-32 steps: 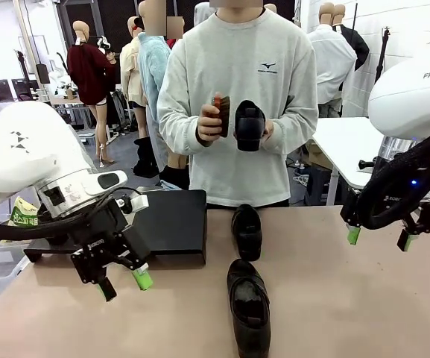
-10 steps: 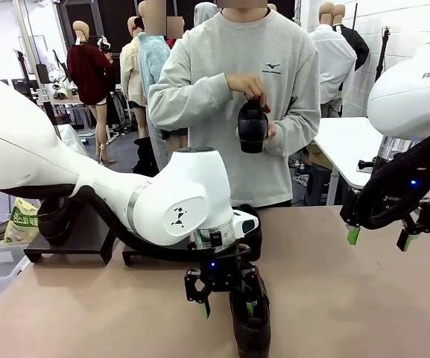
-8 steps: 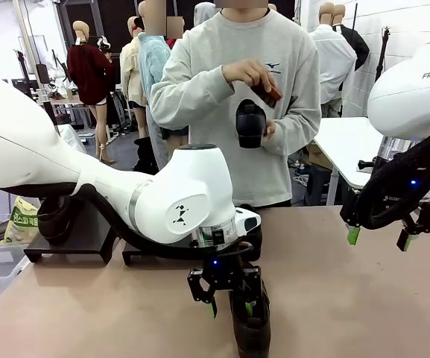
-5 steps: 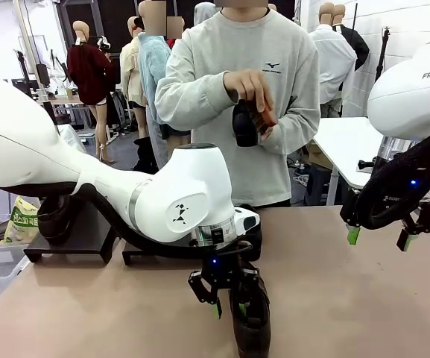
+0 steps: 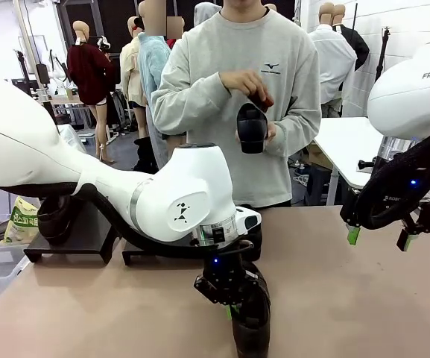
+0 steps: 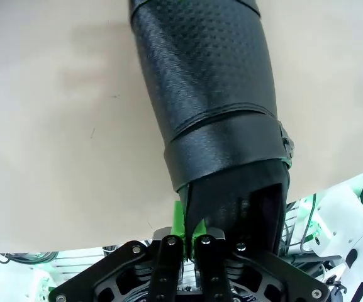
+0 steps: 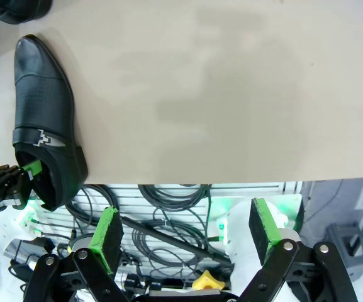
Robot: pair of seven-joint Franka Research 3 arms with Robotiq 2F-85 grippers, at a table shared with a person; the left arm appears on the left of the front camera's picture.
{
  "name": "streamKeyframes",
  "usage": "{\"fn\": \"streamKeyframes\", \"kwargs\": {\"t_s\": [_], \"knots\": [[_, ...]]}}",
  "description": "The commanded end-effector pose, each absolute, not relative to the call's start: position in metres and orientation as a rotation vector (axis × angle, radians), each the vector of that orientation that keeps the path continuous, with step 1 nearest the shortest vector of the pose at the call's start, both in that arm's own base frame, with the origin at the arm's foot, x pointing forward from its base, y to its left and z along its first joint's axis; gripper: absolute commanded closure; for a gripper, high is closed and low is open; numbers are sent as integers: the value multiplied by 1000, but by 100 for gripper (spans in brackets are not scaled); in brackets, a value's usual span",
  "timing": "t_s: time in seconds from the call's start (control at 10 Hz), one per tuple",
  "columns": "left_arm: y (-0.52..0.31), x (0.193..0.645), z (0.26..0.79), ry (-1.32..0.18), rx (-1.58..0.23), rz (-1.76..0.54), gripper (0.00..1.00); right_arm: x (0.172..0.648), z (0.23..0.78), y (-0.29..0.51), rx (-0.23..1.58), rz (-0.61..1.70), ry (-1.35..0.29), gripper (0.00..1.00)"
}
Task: Organize the shoes by placing them on the stand.
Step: Place the Shoe from the middle of the table onto the Shoes Stand.
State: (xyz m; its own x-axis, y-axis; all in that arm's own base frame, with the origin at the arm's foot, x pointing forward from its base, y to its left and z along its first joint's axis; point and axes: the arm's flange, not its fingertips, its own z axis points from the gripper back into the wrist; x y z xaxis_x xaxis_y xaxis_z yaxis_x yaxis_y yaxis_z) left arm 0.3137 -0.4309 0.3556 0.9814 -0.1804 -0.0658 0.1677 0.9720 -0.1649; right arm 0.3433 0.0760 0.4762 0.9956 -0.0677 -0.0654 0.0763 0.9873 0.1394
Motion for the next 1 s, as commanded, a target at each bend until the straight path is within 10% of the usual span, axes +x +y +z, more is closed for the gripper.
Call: {"fn": "streamKeyframes", "kwargs": {"t_s": [0.0,0.9], "knots": [[-429,311,359,97,-183,-199,100,348,477,79,163,-70,52,0],[-284,308,463,-19,-365,-270,100,348,477,79,163,-70,52,0]]}}
